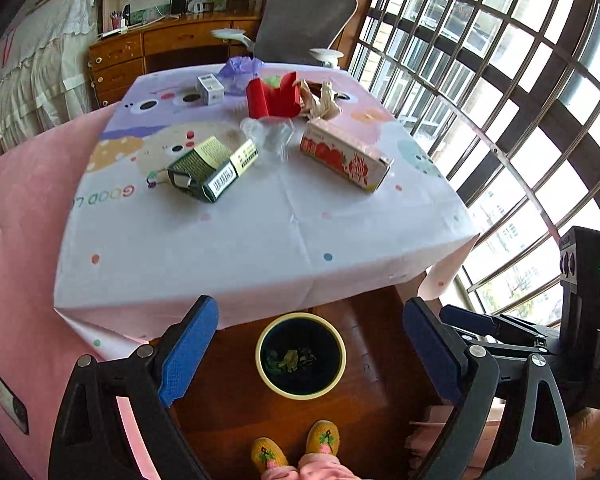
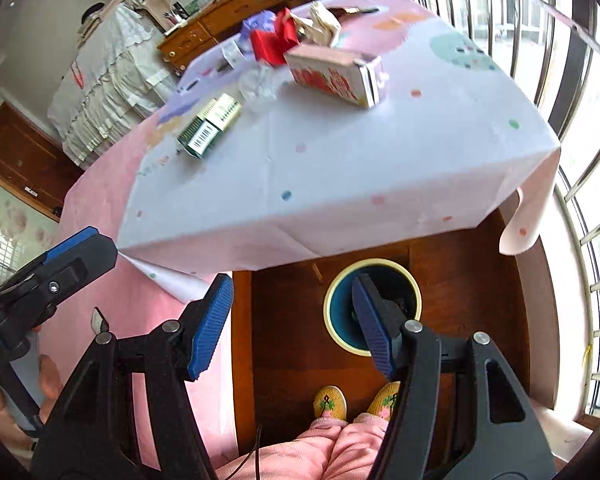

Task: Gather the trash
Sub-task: 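Move both open tools back toward the red paper and white tissue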

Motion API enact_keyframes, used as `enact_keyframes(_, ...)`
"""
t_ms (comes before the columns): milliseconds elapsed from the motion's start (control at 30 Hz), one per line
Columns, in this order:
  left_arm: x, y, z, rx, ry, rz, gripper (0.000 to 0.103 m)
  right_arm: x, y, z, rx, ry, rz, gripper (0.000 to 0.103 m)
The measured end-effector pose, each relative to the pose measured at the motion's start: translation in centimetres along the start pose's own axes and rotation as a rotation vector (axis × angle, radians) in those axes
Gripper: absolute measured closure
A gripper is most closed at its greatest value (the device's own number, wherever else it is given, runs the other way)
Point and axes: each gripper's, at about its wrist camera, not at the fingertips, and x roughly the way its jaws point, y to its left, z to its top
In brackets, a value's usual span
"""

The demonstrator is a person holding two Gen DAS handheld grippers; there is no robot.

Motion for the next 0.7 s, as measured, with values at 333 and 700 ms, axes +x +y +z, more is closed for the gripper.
enact_keyframes(333, -9.7, -1.0, 7.9, -0.004, -0.126, 0.069, 0.005, -9.1, 4.0, 6.7, -0.145, -0.157, 0.042, 0.044)
enact_keyframes(700, -9.5, -1.3, 13.2, -0.087, -0.117, 0.103, 0.005, -9.4, 3.2, 12.1, -0.212, -0.172, 0.032, 0.044)
